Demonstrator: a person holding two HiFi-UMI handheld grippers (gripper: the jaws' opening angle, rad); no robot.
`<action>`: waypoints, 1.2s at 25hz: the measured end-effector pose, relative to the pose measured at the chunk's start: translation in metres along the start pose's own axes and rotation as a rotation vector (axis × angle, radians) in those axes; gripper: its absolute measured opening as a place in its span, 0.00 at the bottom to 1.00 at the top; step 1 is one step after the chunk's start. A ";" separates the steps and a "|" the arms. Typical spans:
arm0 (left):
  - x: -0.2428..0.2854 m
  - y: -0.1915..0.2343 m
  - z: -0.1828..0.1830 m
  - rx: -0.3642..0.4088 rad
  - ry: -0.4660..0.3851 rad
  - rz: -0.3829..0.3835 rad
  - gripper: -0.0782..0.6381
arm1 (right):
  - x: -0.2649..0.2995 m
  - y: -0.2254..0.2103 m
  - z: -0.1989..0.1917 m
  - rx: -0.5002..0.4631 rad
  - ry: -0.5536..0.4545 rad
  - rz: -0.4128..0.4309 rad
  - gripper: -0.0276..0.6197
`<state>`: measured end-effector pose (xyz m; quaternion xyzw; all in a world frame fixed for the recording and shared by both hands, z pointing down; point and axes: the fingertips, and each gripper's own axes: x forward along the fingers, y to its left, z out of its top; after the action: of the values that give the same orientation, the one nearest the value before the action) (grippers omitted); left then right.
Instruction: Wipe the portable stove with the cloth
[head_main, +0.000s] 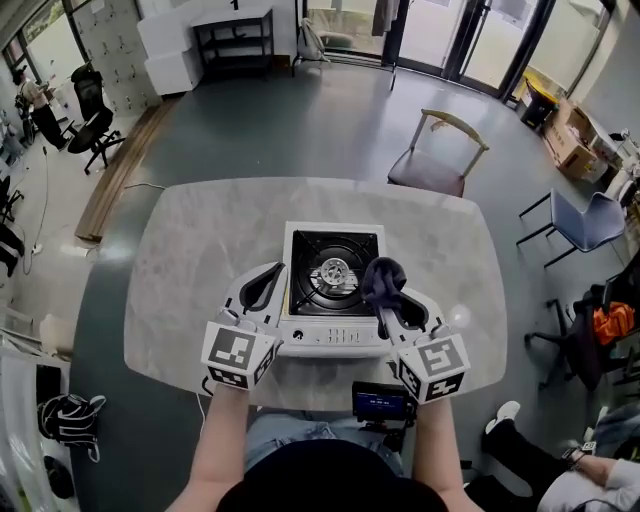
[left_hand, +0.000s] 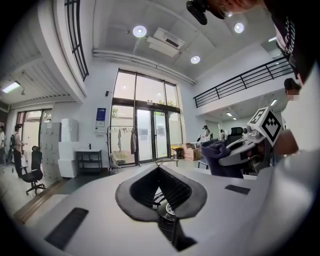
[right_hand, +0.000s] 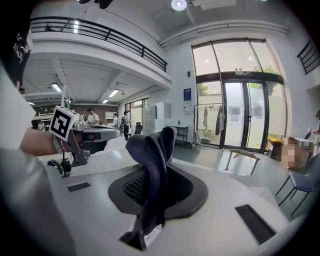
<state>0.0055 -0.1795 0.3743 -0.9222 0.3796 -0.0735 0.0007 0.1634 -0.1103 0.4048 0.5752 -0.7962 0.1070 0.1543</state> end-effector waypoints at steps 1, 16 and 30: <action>0.002 0.000 -0.001 0.004 0.007 0.003 0.12 | 0.005 0.001 -0.001 -0.005 0.013 0.029 0.15; -0.004 0.007 -0.046 -0.046 0.110 0.060 0.12 | 0.055 0.083 -0.038 -0.070 0.203 0.367 0.15; -0.062 0.016 -0.080 -0.079 0.211 0.140 0.12 | 0.072 0.177 -0.083 0.124 0.381 0.493 0.15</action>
<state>-0.0603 -0.1432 0.4443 -0.8799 0.4437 -0.1551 -0.0704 -0.0158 -0.0896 0.5096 0.3428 -0.8603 0.2954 0.2349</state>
